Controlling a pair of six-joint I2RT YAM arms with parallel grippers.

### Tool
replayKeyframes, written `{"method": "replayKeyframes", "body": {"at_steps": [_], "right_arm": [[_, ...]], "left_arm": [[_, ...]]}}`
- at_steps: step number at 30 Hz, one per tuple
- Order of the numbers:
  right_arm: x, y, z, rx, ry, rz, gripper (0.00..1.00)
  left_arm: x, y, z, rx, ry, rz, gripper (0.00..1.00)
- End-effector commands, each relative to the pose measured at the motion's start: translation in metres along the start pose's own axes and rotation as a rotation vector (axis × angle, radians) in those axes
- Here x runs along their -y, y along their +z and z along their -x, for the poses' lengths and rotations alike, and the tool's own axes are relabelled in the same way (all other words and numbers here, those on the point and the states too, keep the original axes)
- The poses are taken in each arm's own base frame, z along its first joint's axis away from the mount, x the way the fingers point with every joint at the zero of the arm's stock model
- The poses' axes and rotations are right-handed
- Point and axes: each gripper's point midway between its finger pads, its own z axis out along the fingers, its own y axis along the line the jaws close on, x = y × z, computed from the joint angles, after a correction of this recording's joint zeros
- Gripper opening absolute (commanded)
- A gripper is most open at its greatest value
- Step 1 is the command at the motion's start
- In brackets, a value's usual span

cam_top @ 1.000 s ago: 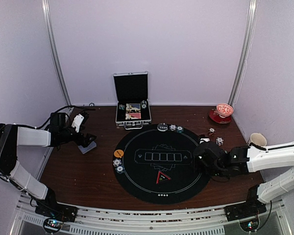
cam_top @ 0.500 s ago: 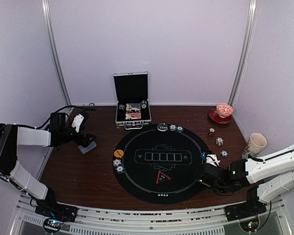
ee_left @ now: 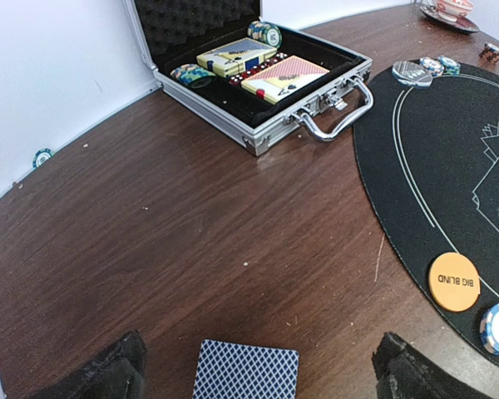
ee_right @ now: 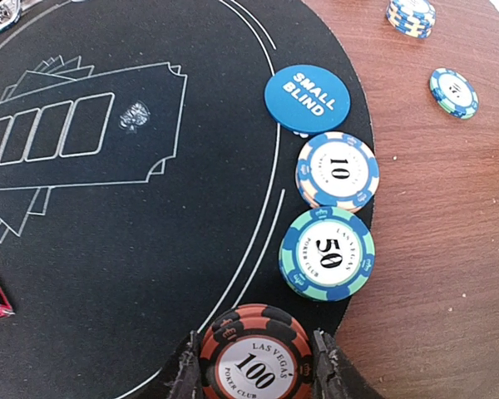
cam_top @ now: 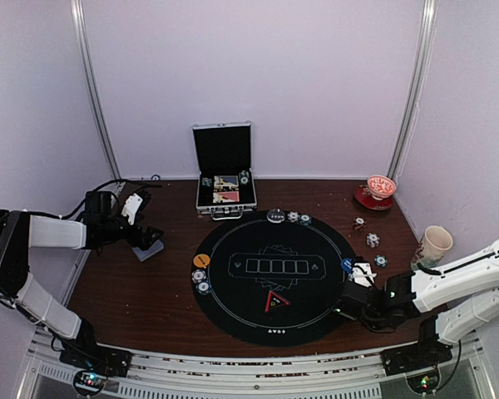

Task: Distribute texas hold em gaming equipment
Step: Place the poker chips pile in the small blind area.

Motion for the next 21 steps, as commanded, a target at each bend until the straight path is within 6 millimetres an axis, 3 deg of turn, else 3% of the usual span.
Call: {"method": "replayKeyframes", "body": {"at_steps": [1, 21], "right_arm": [[0.0058, 0.0043, 0.0032, 0.032, -0.004, -0.036, 0.30], [-0.0010, 0.0072, 0.0039, 0.026, -0.027, -0.055, 0.54]], "left_arm": [[-0.0062, -0.0029, 0.0162, 0.048, 0.017, 0.019, 0.98], [-0.0060, -0.0026, 0.0154, 0.045, 0.016, 0.018, 0.98]]}}
